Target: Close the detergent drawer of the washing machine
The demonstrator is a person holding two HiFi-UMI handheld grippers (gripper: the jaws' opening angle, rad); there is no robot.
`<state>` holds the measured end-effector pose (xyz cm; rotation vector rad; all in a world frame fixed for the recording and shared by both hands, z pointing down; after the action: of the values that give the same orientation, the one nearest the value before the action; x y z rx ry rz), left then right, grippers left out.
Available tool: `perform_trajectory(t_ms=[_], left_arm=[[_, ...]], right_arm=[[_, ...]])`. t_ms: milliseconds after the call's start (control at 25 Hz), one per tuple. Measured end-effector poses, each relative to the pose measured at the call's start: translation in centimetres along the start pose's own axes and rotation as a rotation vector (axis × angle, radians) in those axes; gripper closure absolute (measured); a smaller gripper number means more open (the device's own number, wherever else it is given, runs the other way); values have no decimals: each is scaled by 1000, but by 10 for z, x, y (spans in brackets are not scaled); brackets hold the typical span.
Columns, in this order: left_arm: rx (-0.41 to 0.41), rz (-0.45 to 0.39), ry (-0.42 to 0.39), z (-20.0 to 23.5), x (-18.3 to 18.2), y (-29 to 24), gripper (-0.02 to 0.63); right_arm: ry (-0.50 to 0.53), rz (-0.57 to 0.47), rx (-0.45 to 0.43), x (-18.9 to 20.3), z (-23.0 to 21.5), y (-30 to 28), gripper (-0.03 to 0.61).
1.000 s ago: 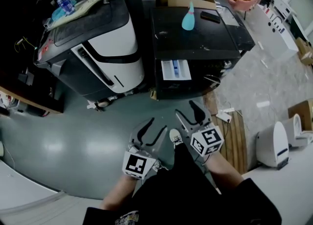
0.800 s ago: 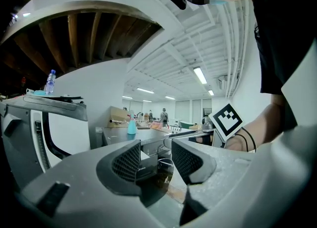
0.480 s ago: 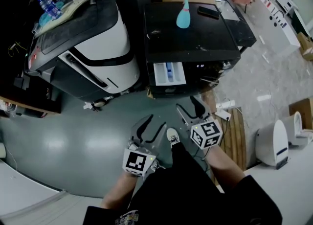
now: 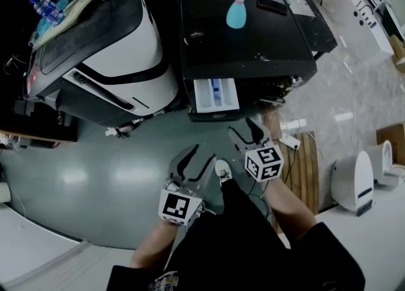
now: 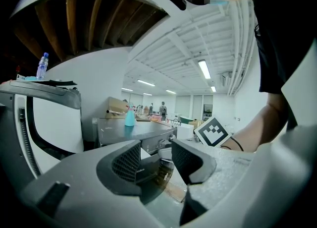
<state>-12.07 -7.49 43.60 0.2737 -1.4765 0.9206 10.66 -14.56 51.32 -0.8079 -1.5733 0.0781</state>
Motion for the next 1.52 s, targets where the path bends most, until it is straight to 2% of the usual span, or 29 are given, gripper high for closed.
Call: perform_trajectory(t_ms=[320, 680, 1200, 1520], left_arm=[[12, 39, 23, 9, 6, -32, 436], [25, 69, 53, 16, 15, -60, 436], [31, 79, 87, 24, 23, -79, 436], [38, 82, 95, 25, 27, -81, 436]], right_arm=[[-61, 77, -9, 21, -34, -35, 301], [-83, 148, -34, 37, -55, -64, 305], [-120, 209, -35, 50, -64, -85, 371], [-124, 218, -41, 50, -66, -87, 376]])
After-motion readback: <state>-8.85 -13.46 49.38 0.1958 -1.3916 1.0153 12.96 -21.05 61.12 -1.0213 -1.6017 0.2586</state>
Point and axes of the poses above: the fingertips, and each gripper's own axes: y backward along the fingers, z to its left, x out of its underside, the point moved 10 cm from there along y, backward along the fingers, and after that the axes turned 7 degrees about z, right-handed, at the moved point
